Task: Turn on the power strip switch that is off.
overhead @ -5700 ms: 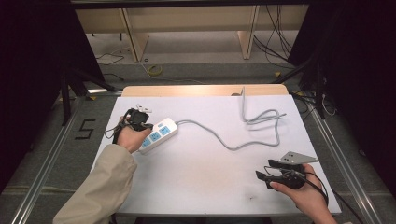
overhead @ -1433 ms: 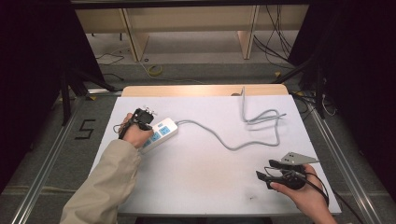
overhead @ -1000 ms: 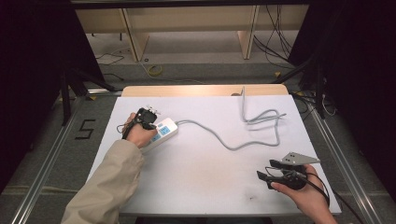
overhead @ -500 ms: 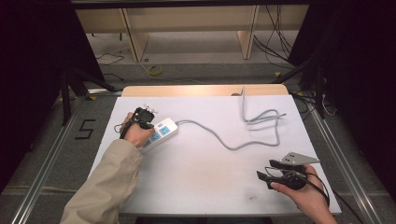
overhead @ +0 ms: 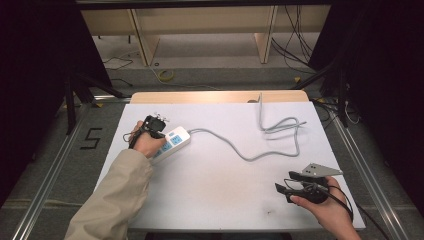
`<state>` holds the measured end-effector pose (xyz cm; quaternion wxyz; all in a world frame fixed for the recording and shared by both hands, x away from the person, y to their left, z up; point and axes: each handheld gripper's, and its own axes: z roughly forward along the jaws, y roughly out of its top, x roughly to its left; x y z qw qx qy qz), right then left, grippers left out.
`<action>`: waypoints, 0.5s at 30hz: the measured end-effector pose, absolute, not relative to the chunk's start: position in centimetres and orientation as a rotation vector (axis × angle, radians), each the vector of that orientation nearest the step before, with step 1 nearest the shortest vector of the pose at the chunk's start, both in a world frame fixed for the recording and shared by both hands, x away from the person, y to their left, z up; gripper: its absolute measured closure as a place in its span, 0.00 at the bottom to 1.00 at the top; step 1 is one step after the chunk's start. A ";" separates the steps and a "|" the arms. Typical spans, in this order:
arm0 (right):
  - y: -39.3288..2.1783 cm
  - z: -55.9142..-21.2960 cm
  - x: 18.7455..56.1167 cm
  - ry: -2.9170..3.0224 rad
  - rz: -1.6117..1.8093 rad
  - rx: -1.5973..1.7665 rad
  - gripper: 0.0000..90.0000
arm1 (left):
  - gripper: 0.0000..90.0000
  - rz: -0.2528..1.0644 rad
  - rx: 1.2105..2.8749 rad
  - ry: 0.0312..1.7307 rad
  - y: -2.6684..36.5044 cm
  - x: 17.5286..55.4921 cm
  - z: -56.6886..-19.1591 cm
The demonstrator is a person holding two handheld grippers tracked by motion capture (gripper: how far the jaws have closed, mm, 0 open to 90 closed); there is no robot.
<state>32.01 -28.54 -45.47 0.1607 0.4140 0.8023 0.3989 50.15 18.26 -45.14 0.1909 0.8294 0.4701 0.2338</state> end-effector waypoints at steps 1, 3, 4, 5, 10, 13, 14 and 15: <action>-28.5 -45.4 32.0 2.289 1.140 1.186 0.35 | 1.00 0.661 2.336 1.317 18.2 50.1 -45.1; -28.5 -45.4 32.0 2.290 1.142 1.185 0.35 | 1.00 0.666 2.339 1.314 18.2 50.1 -45.1; -28.5 -45.4 32.0 2.291 1.141 1.184 0.35 | 1.00 0.666 2.340 1.314 18.2 50.1 -45.1; -28.5 -45.5 32.0 2.291 1.140 1.183 0.35 | 1.00 0.667 2.340 1.314 18.2 50.1 -45.1; -28.6 -45.5 32.0 2.294 1.141 1.180 0.35 | 1.00 0.667 2.342 1.312 18.2 50.1 -45.1; -28.5 -45.5 32.1 2.295 1.143 1.179 0.35 | 1.00 0.665 2.340 1.311 18.2 50.1 -45.1; -28.5 -45.5 32.1 2.295 1.142 1.180 0.35 | 1.00 0.665 2.341 1.309 18.2 50.1 -45.1; -28.6 -45.5 32.0 2.295 1.139 1.180 0.35 | 1.00 0.664 2.341 1.308 18.2 50.1 -45.1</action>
